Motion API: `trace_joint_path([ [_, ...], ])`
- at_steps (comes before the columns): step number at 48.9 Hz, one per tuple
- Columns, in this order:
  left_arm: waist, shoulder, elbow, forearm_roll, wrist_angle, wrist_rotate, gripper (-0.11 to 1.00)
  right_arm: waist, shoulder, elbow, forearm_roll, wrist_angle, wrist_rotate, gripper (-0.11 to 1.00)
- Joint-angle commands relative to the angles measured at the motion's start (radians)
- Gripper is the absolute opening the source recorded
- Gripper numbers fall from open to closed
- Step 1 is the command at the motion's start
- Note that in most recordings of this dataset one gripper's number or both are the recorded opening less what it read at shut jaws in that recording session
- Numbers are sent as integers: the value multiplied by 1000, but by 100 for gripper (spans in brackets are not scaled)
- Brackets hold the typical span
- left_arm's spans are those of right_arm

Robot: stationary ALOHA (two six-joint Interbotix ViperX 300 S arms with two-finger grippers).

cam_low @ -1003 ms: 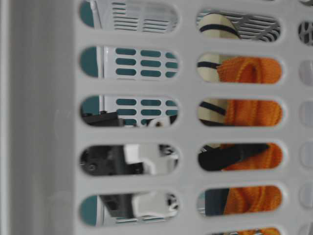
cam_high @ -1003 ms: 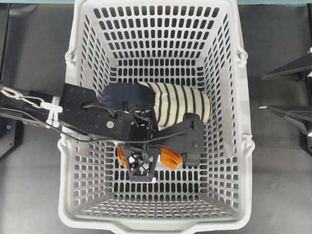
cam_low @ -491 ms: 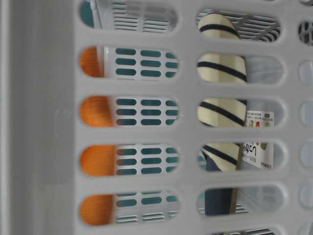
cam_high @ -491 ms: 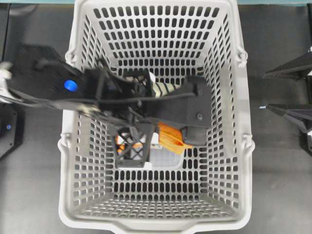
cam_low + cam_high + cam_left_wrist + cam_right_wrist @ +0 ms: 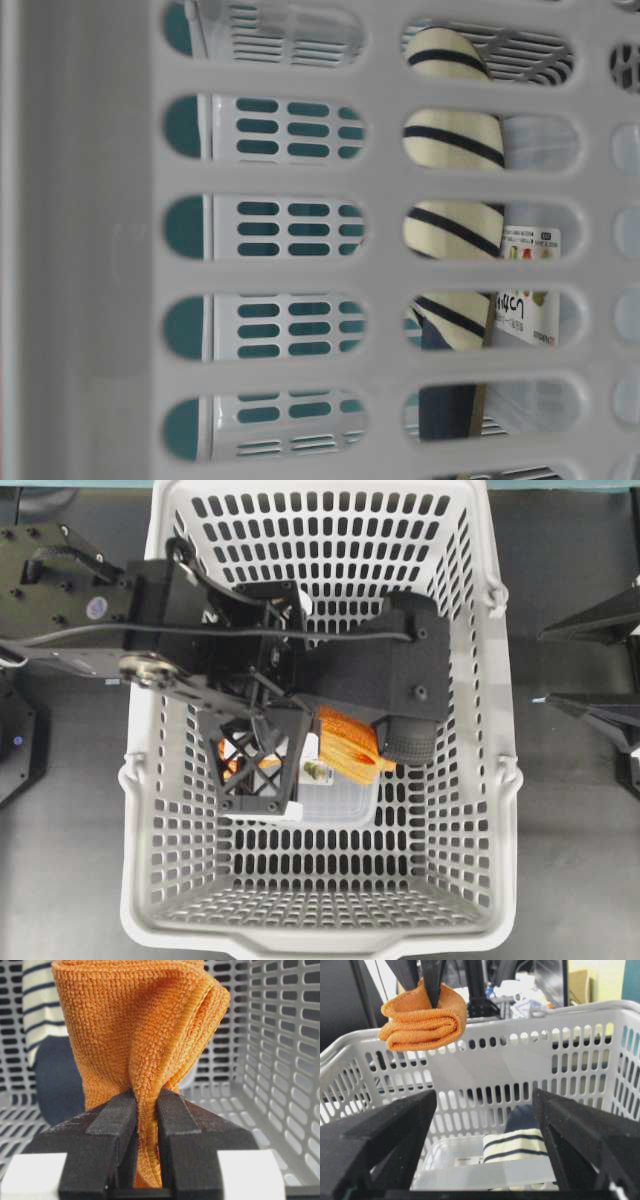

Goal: Pick up the orange cloth from the shopping basket with the left arm.

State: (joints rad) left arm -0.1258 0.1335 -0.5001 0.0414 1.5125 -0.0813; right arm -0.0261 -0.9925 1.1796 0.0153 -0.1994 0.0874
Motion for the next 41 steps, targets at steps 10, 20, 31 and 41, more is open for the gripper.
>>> trace_joint_path([
  [10,2,-17,-23,5,2,2,7,-2,3,-15,3,-6,3,74],
  [20,5,-17,-18,5,2,2,7,-3,3,-14,3,-6,3,74],
  [31,6,-14,-12,5,2,2,7,-3,3,-12,3,-6,3,74],
  [41,6,-14,-9,5,2,2,7,-2,3,-9,3,-6,3,74],
])
